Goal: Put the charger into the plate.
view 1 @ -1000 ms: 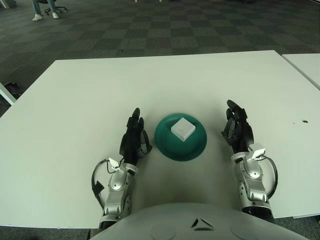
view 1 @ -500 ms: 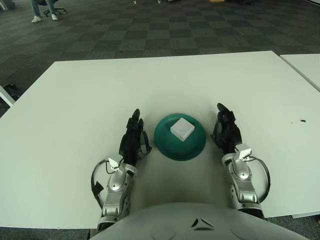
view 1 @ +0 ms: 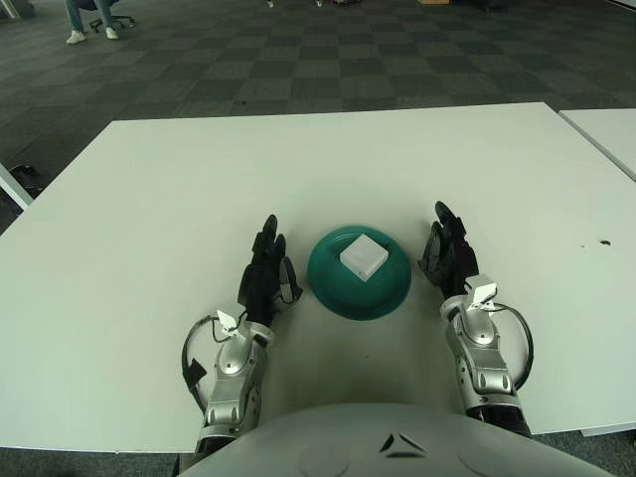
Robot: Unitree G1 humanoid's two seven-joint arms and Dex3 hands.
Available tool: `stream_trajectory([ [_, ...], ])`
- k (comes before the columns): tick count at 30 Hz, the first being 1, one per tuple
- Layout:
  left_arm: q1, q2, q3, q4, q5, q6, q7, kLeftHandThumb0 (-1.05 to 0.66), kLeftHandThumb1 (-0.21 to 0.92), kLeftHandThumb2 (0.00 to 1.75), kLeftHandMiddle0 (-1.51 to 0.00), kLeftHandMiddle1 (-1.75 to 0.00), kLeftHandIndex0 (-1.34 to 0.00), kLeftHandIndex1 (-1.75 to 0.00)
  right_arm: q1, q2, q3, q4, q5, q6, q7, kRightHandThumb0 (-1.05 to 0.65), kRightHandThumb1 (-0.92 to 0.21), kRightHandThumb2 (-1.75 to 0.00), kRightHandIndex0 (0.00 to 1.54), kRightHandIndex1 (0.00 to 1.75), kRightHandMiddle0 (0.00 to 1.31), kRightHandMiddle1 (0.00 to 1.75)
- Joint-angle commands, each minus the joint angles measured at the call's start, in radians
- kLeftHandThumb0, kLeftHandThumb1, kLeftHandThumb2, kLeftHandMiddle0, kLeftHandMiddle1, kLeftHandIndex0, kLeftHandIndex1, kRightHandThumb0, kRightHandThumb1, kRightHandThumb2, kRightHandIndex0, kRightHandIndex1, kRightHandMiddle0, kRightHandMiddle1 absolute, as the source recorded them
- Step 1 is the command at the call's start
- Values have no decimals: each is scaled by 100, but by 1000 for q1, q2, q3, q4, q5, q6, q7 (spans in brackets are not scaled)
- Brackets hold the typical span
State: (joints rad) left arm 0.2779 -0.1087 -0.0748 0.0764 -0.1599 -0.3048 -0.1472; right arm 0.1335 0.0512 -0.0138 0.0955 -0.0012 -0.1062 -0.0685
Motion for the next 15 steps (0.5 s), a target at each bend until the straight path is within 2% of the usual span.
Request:
stream_trajectory([
  [1, 1, 2, 12, 88, 20, 20, 21, -100, 92, 105, 0, 0, 0, 0, 30, -1, -10, 85, -2, 68, -8, -105, -92, -101, 2, 0, 0, 21],
  [12, -37, 7, 47, 193, 23, -51, 17, -100, 92, 110, 0, 0, -2, -1, -4, -13, -14, 147, 10, 28, 18, -105, -92, -100, 0, 0, 0, 22],
  [15, -24, 10, 48, 174, 29, -53, 23, -101, 92, 110, 0, 0, -2, -1, -20, -18, -20, 173, 26, 2, 47, -104, -92, -97, 0, 0, 0, 18],
])
